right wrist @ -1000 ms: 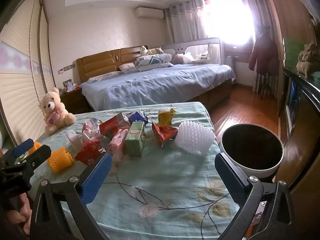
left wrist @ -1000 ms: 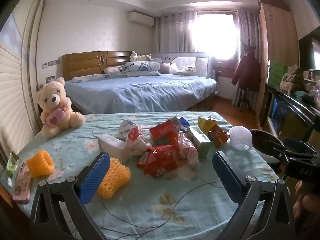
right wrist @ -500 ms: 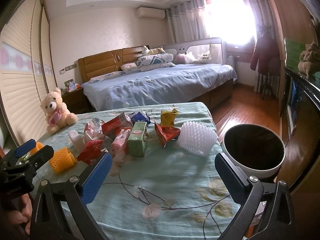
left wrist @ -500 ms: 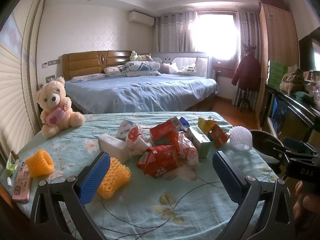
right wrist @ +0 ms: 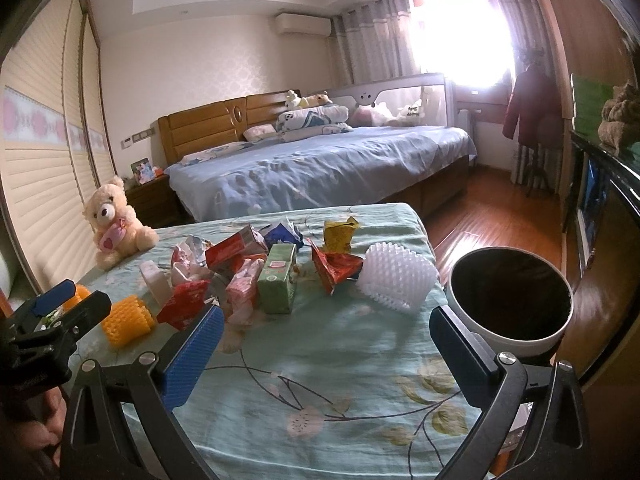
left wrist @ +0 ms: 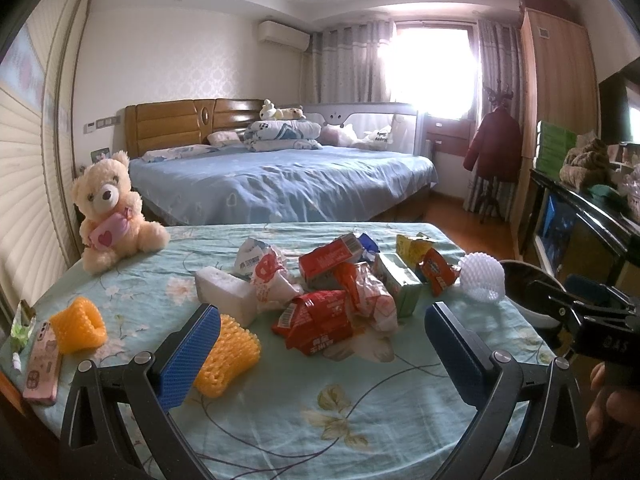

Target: Collect trash

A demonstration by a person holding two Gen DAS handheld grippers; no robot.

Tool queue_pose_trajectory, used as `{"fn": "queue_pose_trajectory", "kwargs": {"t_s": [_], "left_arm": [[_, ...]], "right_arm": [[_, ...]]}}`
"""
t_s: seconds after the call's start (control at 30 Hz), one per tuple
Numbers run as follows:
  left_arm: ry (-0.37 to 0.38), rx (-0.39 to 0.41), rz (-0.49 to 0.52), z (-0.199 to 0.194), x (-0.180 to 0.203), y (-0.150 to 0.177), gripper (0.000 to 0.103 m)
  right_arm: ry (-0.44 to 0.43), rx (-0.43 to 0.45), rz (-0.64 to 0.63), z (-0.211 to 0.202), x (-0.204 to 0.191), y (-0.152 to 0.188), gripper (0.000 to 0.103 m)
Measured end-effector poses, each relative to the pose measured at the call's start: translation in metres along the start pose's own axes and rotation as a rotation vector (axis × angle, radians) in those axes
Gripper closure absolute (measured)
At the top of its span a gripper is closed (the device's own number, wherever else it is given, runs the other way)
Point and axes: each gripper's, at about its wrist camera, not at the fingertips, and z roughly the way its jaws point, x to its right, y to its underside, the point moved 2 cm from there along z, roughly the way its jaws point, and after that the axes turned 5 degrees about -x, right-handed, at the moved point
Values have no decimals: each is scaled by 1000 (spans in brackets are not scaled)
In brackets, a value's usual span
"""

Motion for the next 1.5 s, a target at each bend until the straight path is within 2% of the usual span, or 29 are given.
{"fn": "queue_pose_trajectory", "kwargs": {"t_s": [0.43, 0.5, 0.63, 1.03, 1.37, 1.5], "left_arm": [[7, -1, -4, 8, -14, -3, 1], [12, -2, -4, 14, -34, -9, 1], [13, -4, -5, 13, -32, -7, 1], [33, -33, -11, 61, -82, -24, 1], [26, -79, -19, 83, -87, -28, 1], [18, -111, -18, 97, -88, -29, 5]], "right_arm": [[-6, -2, 4, 0, -2, 0, 0], [-6, -3, 5, 0, -2, 0, 0], [-5, -4, 6, 1, -2, 0, 0], [-10, -19, 15, 3, -11, 4, 0], [-16, -71, 48, 9, -16, 12, 0], [-12, -100, 73, 14, -7, 10, 0]]}}
